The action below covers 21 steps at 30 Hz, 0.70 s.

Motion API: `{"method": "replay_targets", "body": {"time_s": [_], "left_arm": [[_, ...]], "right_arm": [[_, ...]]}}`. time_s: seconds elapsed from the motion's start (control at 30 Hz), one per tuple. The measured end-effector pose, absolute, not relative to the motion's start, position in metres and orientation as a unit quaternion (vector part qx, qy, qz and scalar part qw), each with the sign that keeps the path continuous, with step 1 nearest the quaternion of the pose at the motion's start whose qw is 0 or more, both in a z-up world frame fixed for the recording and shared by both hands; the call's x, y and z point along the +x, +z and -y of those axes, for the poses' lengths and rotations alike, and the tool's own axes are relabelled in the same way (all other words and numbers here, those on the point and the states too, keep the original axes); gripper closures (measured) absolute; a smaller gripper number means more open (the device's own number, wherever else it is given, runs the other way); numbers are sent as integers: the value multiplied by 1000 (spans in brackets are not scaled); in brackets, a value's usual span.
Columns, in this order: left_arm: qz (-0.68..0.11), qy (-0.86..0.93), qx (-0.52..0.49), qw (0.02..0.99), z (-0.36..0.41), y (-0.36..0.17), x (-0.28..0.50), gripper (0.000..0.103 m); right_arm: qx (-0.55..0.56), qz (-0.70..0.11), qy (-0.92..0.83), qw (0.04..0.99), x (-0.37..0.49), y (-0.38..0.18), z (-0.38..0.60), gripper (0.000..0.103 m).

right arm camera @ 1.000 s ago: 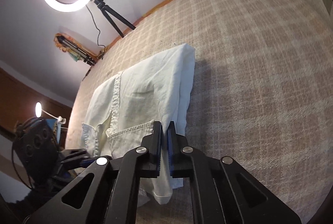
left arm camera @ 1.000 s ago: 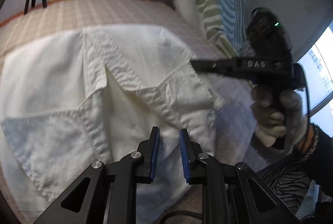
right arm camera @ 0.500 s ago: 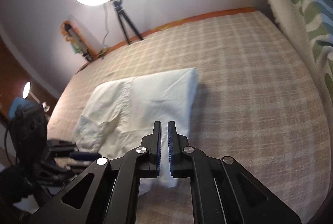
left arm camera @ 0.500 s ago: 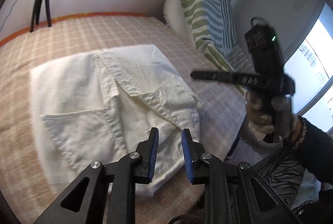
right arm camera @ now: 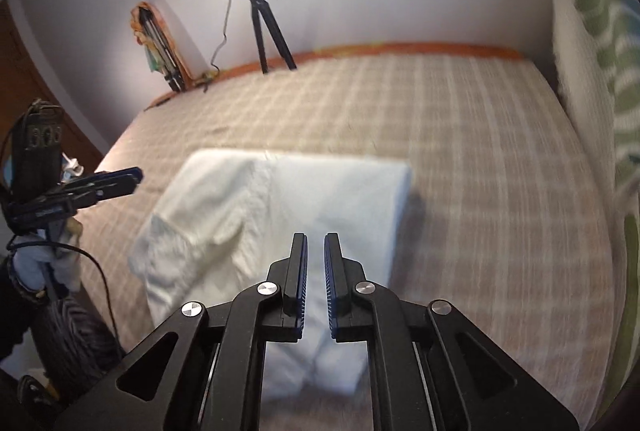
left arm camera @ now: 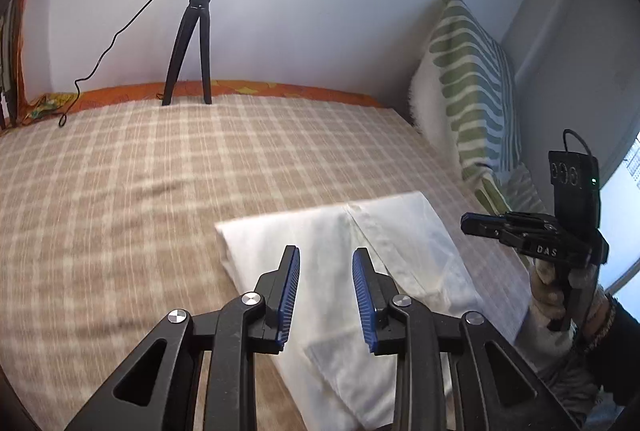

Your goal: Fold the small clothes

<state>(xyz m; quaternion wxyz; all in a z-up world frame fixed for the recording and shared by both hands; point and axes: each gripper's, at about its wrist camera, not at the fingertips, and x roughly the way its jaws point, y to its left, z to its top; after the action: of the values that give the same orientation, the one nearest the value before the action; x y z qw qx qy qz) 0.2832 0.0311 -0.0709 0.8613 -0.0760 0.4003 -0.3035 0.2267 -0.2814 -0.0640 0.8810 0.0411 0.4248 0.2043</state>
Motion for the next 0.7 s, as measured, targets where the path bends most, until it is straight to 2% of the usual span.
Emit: {"method": "replay_targets", "body": {"time_s": [0.13, 0.43, 0.7], "left_arm": [[-413, -301, -85, 855, -17, -87, 310, 77], [-460, -268, -25, 846, -1, -139, 332, 80], [-445, -214, -19, 869, -20, -129, 323, 80]], "right_arm": [[50, -436, 210, 874, 258, -79, 261, 96], [31, -479, 205, 853, 293, -117, 240, 96], [52, -461, 202, 862, 290, -112, 258, 96]]}}
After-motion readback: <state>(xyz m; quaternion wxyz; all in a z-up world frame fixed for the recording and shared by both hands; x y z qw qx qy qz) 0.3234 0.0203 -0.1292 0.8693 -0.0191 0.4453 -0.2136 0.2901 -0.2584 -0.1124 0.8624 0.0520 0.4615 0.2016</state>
